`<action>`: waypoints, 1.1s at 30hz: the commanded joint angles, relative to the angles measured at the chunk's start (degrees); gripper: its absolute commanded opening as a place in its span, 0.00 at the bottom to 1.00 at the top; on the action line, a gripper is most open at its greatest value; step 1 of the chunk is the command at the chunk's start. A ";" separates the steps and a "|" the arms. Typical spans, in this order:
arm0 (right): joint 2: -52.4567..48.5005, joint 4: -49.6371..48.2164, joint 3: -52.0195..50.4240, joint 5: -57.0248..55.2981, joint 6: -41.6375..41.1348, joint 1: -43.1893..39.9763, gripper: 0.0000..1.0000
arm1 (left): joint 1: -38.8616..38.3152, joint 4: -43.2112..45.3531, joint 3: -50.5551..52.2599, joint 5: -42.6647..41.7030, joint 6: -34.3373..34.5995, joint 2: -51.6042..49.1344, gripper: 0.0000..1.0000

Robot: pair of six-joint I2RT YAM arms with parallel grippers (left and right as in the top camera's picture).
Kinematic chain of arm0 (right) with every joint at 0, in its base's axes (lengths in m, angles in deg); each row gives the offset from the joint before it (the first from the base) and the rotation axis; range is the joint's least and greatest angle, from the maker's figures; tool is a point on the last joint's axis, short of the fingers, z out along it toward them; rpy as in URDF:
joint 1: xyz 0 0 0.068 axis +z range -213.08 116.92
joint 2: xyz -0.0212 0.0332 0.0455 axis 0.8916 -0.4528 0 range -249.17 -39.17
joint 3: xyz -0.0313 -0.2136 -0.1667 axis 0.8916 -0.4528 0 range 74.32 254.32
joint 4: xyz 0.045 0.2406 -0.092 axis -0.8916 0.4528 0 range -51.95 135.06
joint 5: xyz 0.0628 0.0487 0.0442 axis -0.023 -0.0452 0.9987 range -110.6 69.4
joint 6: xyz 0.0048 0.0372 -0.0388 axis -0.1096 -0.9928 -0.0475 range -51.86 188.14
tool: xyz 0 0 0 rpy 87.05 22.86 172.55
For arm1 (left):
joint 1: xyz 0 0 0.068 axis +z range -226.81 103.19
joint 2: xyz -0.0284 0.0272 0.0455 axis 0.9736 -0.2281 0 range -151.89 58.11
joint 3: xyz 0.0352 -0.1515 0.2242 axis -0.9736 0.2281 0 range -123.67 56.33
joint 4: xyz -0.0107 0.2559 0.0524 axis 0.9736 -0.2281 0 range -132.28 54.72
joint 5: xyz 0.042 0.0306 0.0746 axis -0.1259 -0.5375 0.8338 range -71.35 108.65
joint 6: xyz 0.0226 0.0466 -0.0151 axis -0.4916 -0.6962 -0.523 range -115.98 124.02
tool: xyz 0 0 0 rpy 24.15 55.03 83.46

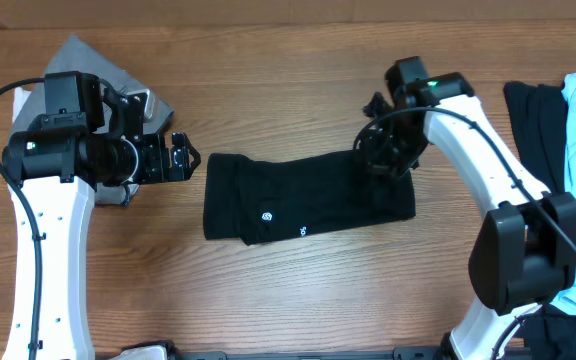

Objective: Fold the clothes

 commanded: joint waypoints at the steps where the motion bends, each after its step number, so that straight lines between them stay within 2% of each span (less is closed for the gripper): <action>1: -1.38 -0.50 -0.02 -1.84 -1.53 1.49 0.28 | -0.28 -0.42 -1.44 -1.27 -1.05 0.61 1.00; 2: -1.49 -0.48 -0.02 -1.16 -1.49 1.73 0.36 | -0.28 -0.52 -1.44 -1.25 -1.05 0.61 1.00; 4: -1.49 -0.17 0.00 -1.11 -1.03 1.88 0.41 | -0.28 -0.61 -1.44 -1.25 -1.05 0.61 1.00; 10: -0.52 0.02 0.02 -1.05 -2.82 -2.21 0.44 | -0.28 -0.57 -1.44 -1.22 -1.07 0.61 1.00; 11: -0.52 0.02 0.02 -1.07 -2.80 -3.41 0.41 | -0.28 -0.59 -1.44 -1.22 -1.07 0.61 1.00; 14: -0.61 -0.44 -0.02 -1.07 -2.78 -6.75 0.24 | -0.28 -0.52 -1.44 -1.22 -1.07 0.61 1.00; 16: -0.68 -1.14 -0.02 -1.07 -2.78 -7.56 0.22 | -0.28 -0.33 -1.44 -1.22 -1.07 0.61 1.00; 17: -0.87 -1.51 -0.11 -1.07 -2.75 -7.56 0.24 | -0.28 -0.17 -1.44 -1.20 -1.07 0.61 1.00; 19: -1.16 -0.52 -0.70 -1.03 -2.73 -6.95 0.46 | -0.28 0.02 -1.44 -1.22 -1.07 0.61 1.00; 20: -1.18 0.17 -1.42 -1.03 -2.49 -6.34 0.52 | -0.28 0.02 -1.44 -1.22 -1.07 0.61 1.00; 24: -1.18 1.33 -6.29 3.06 -1.03 -2.89 0.55 | -0.28 0.07 -1.44 -1.22 -1.07 0.61 1.00; 28: -1.18 -2.34 -11.96 3.78 -4.26 -0.39 0.57 | -0.28 0.24 -1.44 -1.20 -1.07 0.61 1.00; 33: -1.18 -5.49 -15.13 8.85 -4.50 -0.15 0.64 | -0.28 0.59 -1.44 -1.20 -1.07 0.61 1.00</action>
